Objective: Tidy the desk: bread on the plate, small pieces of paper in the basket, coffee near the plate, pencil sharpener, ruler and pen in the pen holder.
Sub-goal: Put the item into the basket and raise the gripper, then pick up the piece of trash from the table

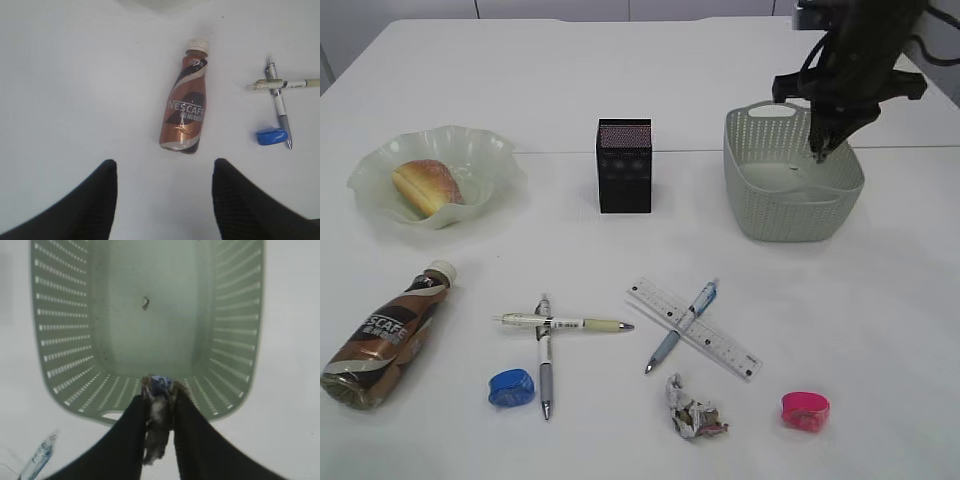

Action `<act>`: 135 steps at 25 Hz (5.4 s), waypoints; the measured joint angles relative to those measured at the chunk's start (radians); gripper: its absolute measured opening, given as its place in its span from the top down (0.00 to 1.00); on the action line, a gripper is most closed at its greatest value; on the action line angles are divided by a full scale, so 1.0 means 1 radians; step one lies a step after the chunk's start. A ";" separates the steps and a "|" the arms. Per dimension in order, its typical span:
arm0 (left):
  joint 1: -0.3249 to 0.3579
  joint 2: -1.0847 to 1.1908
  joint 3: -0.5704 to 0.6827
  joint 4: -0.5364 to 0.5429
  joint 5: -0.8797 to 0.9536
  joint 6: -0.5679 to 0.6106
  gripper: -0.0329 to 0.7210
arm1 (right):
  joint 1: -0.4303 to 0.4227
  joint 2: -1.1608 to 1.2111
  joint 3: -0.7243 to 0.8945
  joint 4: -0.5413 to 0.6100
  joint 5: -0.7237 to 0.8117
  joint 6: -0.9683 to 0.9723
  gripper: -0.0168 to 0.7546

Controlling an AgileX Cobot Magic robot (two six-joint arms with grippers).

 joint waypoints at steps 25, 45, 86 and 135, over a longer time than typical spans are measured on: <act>0.000 0.000 0.000 0.033 0.000 0.000 0.38 | 0.002 -0.078 0.031 0.136 0.002 -0.013 0.34; 0.000 0.000 0.000 0.000 0.000 0.000 0.38 | 0.407 -0.426 0.611 0.221 -0.001 -0.057 0.36; 0.000 0.000 0.000 0.000 0.000 0.000 0.38 | 0.526 -0.147 0.741 0.161 -0.219 -0.005 0.36; 0.000 0.000 0.000 0.000 0.000 0.000 0.38 | 0.526 -0.082 0.741 0.169 -0.224 -0.024 0.96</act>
